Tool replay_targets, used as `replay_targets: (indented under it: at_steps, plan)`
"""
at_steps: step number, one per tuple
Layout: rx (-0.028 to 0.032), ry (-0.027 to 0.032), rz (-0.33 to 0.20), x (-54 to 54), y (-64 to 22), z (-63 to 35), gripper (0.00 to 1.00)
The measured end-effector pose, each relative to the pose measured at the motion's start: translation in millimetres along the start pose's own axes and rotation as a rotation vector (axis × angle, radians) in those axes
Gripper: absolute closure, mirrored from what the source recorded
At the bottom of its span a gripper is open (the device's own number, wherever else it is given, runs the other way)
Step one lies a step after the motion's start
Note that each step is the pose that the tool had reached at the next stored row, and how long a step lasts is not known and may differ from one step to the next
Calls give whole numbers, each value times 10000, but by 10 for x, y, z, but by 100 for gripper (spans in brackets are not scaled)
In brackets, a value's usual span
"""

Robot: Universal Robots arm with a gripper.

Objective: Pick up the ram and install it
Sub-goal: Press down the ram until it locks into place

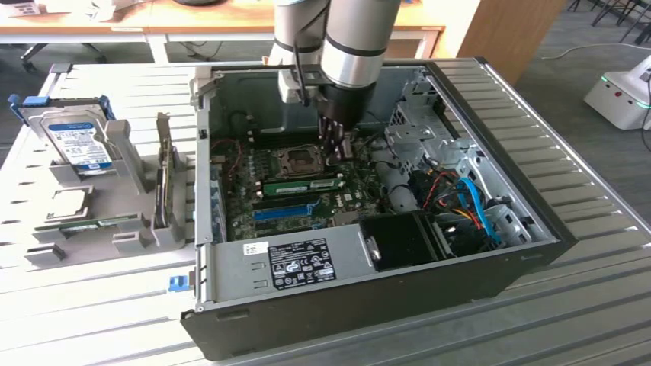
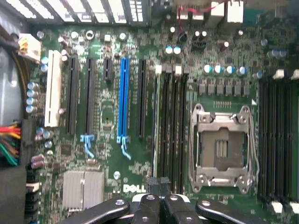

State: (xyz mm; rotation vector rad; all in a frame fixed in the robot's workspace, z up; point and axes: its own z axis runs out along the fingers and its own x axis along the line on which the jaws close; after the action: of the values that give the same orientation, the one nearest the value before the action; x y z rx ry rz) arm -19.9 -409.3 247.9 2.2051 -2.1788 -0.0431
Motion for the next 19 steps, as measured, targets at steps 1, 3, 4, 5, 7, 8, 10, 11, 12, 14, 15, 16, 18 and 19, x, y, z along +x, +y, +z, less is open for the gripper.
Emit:
replay_targets:
  at_steps: [1, 3, 4, 5, 7, 8, 10, 11, 12, 14, 15, 16, 18, 19]
  plan:
    - [0, 0, -1, -1, 24, 2, 90]
    - [1, -3, 0, -3, 77, 5, 90]
    - [1, -3, 1, -3, 102, 7, 90]
    - [1, -2, 0, -3, 125, 7, 90]
    - [1, -3, 0, -5, 171, 10, 90]
    - [1, -2, 0, -5, 191, 11, 90]
    - [1, -2, 1, -6, 231, 13, 90]
    - [1, -2, -1, -7, 253, 14, 90]
    - [1, -2, -1, -8, 278, 15, 90]
    - [2, -2, 0, -10, 330, 18, 90]
    - [1, -1, 1, -11, 357, 20, 90]
    - [1, -1, 0, -12, 384, 21, 90]
    - [2, -2, 0, -14, 435, 25, 90]
    - [2, -2, 0, -15, 458, 26, 90]
